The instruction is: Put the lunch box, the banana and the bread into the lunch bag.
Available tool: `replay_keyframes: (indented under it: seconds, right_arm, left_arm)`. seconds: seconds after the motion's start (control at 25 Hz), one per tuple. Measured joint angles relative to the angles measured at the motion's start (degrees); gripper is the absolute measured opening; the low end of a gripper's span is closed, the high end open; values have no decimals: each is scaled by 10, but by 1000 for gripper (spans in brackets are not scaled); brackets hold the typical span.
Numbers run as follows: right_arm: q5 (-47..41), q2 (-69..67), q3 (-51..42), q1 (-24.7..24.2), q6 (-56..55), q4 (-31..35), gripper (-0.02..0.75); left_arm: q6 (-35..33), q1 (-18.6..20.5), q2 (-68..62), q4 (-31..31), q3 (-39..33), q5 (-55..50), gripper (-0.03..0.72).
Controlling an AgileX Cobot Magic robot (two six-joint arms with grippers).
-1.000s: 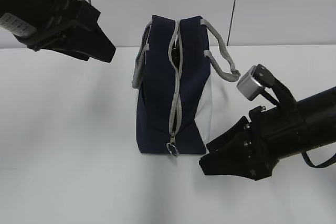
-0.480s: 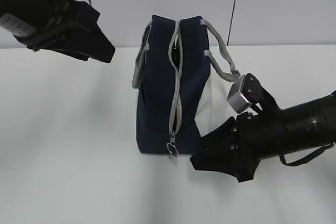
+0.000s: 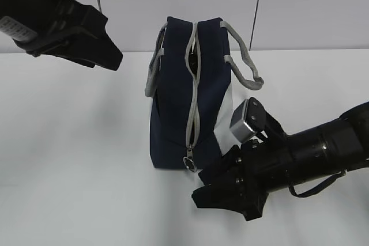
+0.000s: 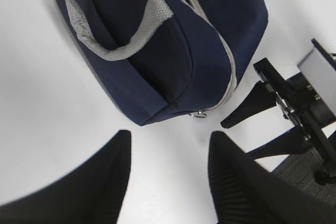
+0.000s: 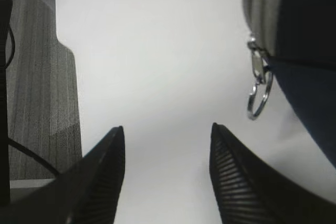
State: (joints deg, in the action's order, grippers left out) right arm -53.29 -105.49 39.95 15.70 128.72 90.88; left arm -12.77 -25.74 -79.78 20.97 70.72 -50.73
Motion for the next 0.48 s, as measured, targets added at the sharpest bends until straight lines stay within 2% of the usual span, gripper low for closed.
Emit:
replay_keyframes:
  seconds: [0.48]
  right_arm:
    - [-14,-38,1,13,12,42,386]
  left_arm:
    - [0,0,0,-4,0,-6,342]
